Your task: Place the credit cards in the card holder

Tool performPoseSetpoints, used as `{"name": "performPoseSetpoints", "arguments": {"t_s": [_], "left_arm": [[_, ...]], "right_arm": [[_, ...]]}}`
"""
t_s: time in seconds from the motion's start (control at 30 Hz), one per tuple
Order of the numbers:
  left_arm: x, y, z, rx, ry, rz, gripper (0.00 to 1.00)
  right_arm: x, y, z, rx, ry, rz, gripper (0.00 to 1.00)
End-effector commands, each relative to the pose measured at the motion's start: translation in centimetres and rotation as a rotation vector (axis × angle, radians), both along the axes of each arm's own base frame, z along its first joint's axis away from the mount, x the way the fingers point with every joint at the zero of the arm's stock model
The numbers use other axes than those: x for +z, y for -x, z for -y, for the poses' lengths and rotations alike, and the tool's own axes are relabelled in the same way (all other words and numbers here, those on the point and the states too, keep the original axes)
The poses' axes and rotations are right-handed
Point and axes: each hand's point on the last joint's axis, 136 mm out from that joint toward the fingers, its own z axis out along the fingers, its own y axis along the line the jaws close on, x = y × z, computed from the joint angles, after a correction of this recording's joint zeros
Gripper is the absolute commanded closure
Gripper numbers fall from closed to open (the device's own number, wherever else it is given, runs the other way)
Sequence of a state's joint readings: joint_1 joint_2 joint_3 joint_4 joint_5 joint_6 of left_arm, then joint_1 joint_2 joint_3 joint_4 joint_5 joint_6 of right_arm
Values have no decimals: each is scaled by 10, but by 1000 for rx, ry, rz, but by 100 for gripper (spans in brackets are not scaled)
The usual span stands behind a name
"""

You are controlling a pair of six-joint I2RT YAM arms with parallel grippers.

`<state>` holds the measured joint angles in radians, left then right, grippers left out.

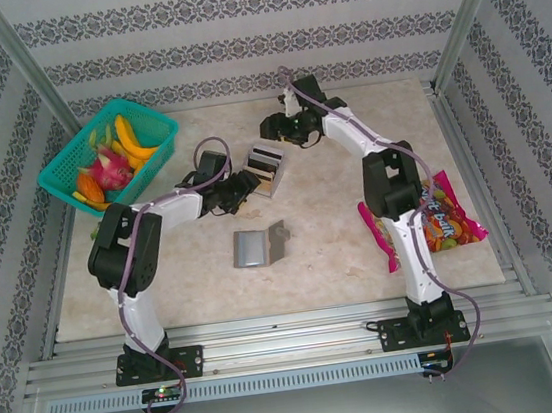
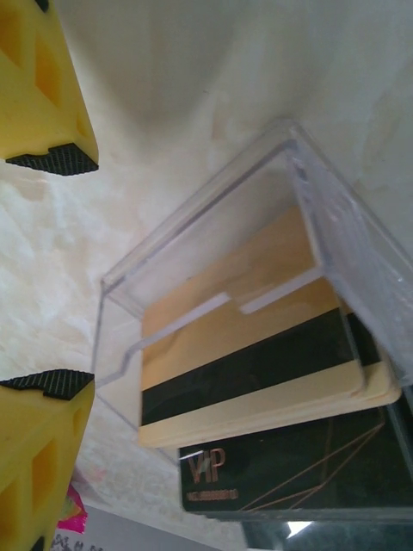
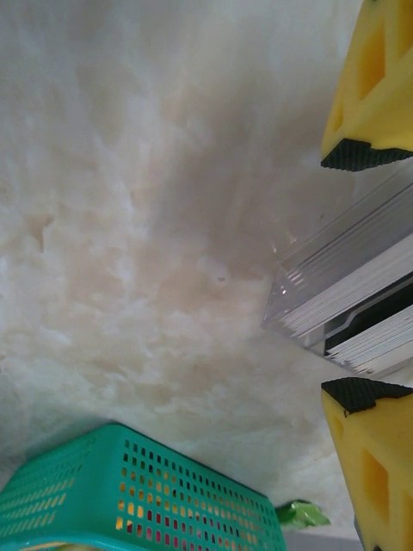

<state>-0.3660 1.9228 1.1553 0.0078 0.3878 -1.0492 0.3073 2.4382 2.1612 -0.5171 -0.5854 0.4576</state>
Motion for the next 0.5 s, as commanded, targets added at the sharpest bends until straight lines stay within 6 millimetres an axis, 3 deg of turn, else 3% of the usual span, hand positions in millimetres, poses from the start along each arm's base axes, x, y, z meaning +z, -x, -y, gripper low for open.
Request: {"name": "performPoseSetpoints", "arguments": {"t_s": [0.0,0.1,0.27,0.47], "left_arm": [[7,-19,0,28,47,29,39],[2,-21,0,25,42,15,44],[-6,-22,3,21,49,0,39],[0,-26,4,34,74,30,37]], "right_arm": [[-3,9,-12,52,-84,-82,33],[-9,14,-15,70,-110,-109,33],[-13,26,-19,100,-142,-141,34],[-16,38,-19,110,-162,-155,38]]}}
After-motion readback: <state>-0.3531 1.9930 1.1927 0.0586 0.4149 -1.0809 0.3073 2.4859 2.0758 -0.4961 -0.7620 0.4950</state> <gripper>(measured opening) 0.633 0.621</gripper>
